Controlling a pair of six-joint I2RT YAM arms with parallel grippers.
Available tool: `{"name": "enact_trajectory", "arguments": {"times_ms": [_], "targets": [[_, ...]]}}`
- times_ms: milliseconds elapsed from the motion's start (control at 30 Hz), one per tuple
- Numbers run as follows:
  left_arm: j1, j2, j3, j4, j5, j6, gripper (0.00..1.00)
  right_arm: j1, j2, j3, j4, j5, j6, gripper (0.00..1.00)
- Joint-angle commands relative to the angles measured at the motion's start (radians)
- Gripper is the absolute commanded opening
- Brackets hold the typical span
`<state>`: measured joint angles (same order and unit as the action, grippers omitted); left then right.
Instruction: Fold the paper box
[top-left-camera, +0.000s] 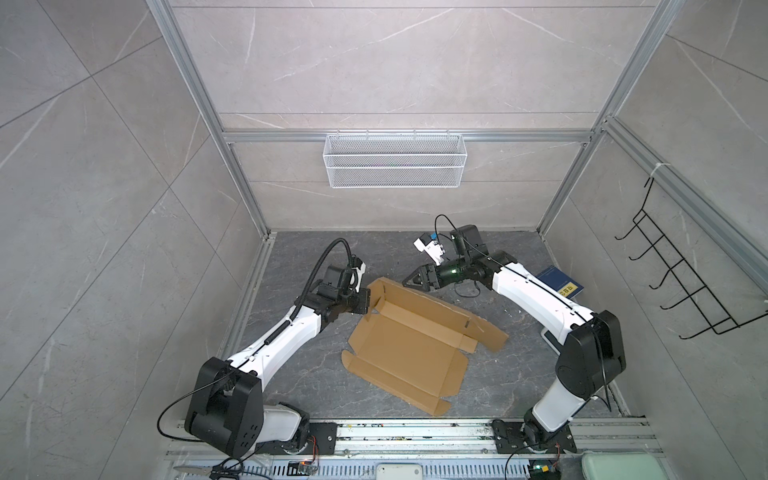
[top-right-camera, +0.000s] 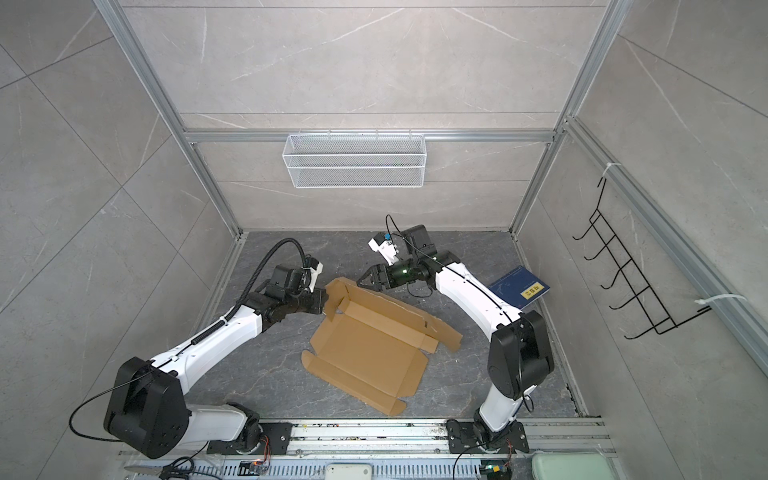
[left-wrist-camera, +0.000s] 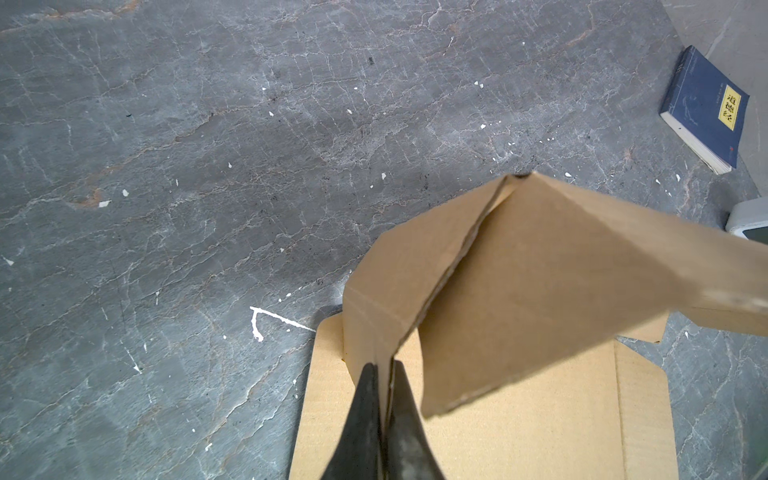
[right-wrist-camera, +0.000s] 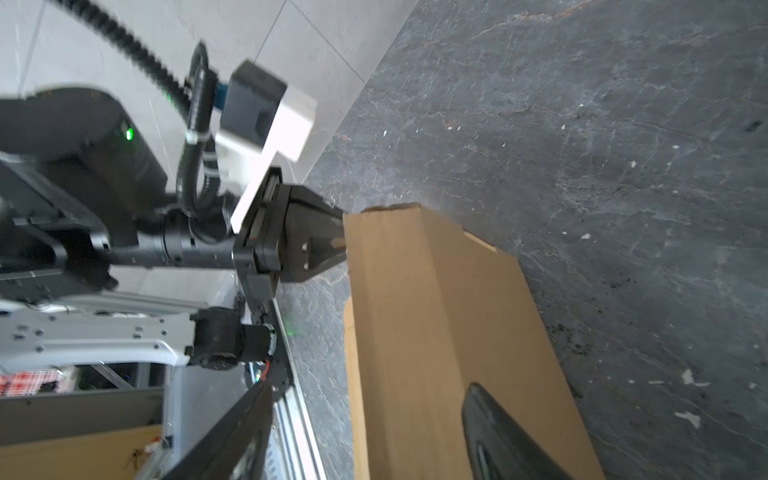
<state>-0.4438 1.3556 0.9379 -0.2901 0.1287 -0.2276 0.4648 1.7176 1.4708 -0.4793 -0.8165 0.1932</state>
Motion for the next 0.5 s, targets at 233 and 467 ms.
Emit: {"name": "enact_trajectory", "arguments": {"times_ms": [233, 467], "targets": [[-0.015, 0.003, -0.005, 0.029, -0.009, 0.014, 0.03, 0.0, 0.077, 0.081, -0.121, 0.164, 0.046, 0.62], [-0.015, 0.005, 0.005, 0.027, -0.005, 0.013, 0.03, 0.008, 0.088, 0.08, -0.16, 0.215, 0.007, 0.6]]}}
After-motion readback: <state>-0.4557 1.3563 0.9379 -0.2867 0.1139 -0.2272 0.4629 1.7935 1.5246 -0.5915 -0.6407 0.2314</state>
